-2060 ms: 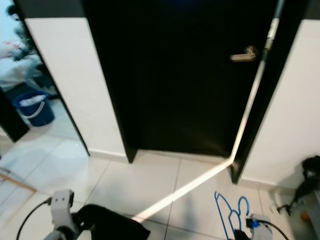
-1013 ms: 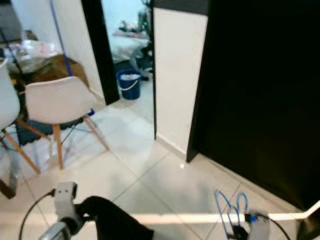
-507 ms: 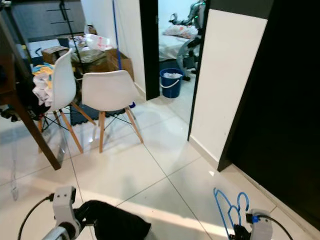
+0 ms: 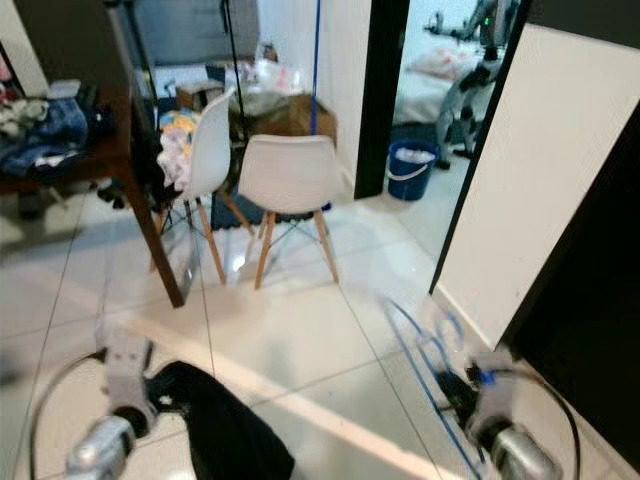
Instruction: Hang hanger
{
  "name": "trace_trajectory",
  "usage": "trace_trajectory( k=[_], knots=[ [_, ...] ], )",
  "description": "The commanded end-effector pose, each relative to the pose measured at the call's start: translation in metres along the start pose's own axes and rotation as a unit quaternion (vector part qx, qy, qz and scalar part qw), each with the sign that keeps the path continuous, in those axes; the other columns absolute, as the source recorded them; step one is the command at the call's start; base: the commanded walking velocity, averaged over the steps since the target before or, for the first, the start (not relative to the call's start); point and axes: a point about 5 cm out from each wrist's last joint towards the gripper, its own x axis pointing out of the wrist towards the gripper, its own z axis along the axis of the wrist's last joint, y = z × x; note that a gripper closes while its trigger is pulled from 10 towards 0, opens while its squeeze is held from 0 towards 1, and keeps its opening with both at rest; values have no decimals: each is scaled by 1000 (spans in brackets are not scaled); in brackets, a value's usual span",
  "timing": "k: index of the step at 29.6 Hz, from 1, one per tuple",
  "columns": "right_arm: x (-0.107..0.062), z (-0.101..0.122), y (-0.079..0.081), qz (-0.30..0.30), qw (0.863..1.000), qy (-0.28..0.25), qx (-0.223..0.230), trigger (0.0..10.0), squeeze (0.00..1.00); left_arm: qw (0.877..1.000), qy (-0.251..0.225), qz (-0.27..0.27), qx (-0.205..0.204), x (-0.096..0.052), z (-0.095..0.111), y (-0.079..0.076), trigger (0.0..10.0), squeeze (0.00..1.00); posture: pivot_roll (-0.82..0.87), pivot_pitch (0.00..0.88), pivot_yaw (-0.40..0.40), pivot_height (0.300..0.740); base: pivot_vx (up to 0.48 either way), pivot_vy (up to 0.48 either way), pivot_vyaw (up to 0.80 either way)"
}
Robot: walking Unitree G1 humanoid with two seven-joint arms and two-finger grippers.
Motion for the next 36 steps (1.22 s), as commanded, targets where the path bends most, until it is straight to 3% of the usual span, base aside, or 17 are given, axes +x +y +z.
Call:
trace_trajectory(
  k=[1,4,7,11,16,17,19,22,36],
  knots=[
    [7,17,5,32,999,-18,-13,10000,0,999,-31,31,13,4,17,9,10000,0,65,0,-56,740,266,0,800],
    [22,48,19,77,994,-60,-41,10000,0,996,-76,43,13,7,39,9,10000,0,71,0,-59,740,345,0,800],
    [30,64,32,106,989,-79,-60,10000,0,993,-106,40,13,8,56,4,10000,0,80,0,-64,740,391,0,800],
    [32,70,37,113,988,-85,-61,10000,0,992,-116,37,13,9,62,2,10000,0,83,0,-65,740,459,0,200],
    [38,92,48,108,988,-98,-52,10000,0,987,-157,25,32,12,96,-12,10000,0,74,0,-47,740,480,0,0],
    [38,92,48,108,988,-98,-52,10000,0,987,-157,25,32,12,96,-12,10000,0,74,0,-47,740,480,0,0],
    [39,99,59,122,986,-107,-46,10000,0,982,-185,22,36,14,117,-18,10000,0,67,0,-39,740,480,0,0],
    [39,101,61,123,985,-107,-46,10000,0,981,-188,23,36,15,121,-19,10000,0,66,0,-39,740,480,0,0],
    [42,124,80,136,982,-122,-39,10000,0,967,-251,-2,46,7,180,-36,10000,0,66,0,-35,740,480,0,0]
  ],
)
